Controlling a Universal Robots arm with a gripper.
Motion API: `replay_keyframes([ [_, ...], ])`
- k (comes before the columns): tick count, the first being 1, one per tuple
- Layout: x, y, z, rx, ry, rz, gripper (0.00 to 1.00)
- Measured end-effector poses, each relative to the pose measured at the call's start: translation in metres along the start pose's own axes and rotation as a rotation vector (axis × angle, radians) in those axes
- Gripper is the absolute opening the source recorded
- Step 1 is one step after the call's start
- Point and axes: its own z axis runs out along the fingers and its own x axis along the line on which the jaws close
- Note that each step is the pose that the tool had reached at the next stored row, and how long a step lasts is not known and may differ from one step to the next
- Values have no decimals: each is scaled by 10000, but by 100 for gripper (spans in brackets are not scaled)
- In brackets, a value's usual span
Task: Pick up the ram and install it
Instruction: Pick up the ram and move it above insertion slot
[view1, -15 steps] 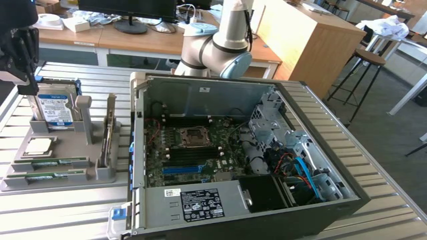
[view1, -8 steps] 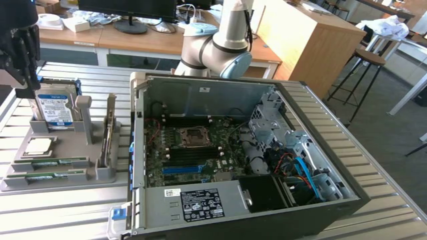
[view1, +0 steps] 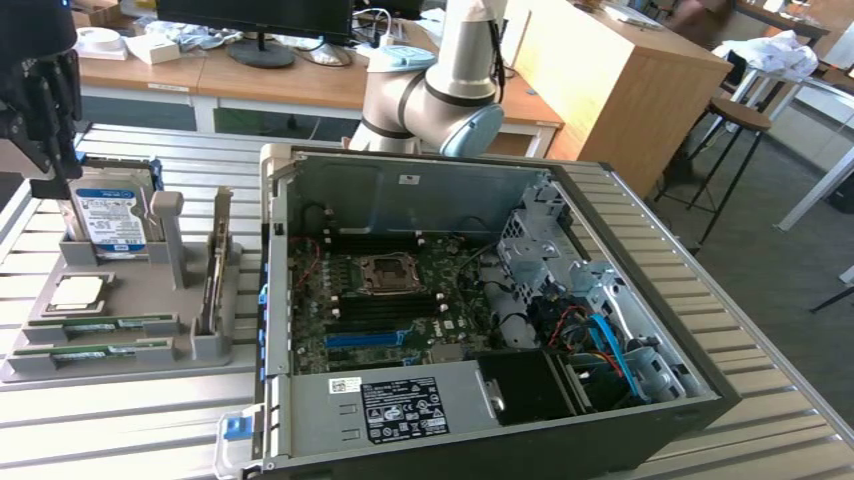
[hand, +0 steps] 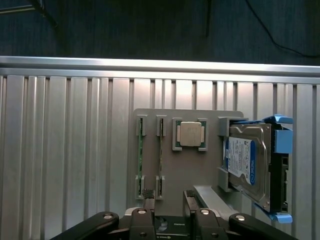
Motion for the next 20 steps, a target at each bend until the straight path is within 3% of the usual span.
replay_keyframes([
  [11,3,-6,161,0,0,0,36],
  [20,5,-8,220,-1,1,0,36],
])
